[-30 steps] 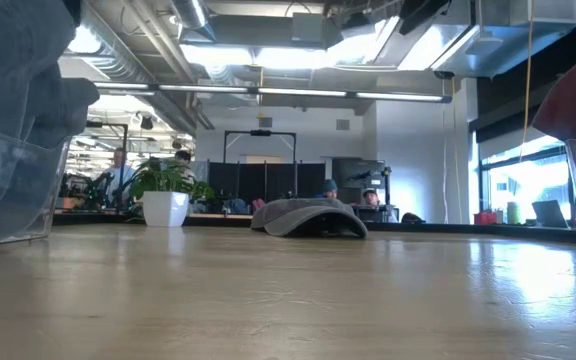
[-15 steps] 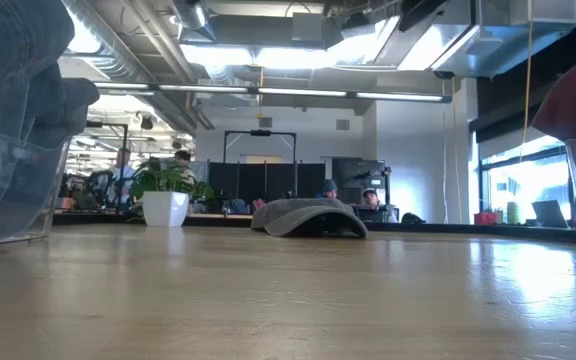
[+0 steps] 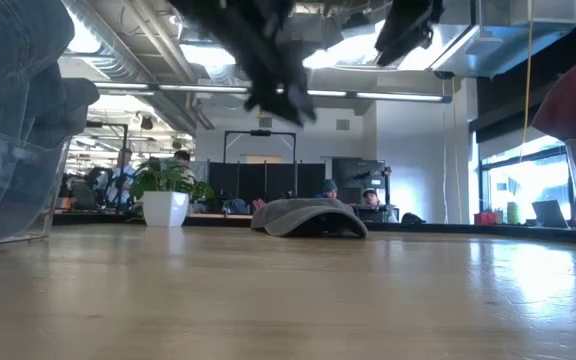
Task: Pick & Place hat
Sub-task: Put the blue cap into the left transparent bin
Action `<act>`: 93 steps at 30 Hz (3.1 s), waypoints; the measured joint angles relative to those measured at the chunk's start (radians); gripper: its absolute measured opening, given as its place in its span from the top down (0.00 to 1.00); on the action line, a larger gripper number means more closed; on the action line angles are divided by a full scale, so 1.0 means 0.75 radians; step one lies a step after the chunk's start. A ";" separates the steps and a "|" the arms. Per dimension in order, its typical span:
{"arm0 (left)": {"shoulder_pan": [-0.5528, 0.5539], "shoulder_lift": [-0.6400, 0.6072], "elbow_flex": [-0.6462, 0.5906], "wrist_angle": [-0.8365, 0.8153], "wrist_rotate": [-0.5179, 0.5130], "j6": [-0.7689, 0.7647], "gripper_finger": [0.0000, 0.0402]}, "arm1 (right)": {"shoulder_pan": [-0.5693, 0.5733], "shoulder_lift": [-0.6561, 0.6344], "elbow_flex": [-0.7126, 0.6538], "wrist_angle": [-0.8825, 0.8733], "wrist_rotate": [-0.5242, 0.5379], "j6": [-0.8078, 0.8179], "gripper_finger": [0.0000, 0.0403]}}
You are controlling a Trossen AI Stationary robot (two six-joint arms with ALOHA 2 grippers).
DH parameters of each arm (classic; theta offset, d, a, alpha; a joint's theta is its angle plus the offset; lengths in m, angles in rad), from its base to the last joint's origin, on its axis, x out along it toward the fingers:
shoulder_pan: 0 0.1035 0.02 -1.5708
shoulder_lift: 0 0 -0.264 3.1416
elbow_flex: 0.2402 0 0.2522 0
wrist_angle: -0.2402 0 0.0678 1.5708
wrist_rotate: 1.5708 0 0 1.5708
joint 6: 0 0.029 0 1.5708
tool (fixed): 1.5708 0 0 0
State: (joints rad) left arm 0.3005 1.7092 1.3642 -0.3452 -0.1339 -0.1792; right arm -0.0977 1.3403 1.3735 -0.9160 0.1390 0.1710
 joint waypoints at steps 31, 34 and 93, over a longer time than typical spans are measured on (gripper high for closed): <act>-0.138 0.428 0.000 0.028 0.138 -0.085 0.55 | -0.167 0.001 -0.313 0.283 -0.127 0.156 0.45; -0.218 0.428 0.000 -0.010 0.143 -0.094 0.55 | -0.167 0.001 -0.313 0.271 -0.175 0.155 0.45; -0.248 -0.426 -0.240 0.006 0.056 -0.060 0.55 | -0.380 0.270 -1.079 1.525 -0.971 0.462 0.97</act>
State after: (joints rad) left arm 0.1143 1.3899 1.1841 -0.3405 -0.0916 -0.2241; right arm -0.3830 1.5426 0.5640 0.2277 -0.5890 0.5178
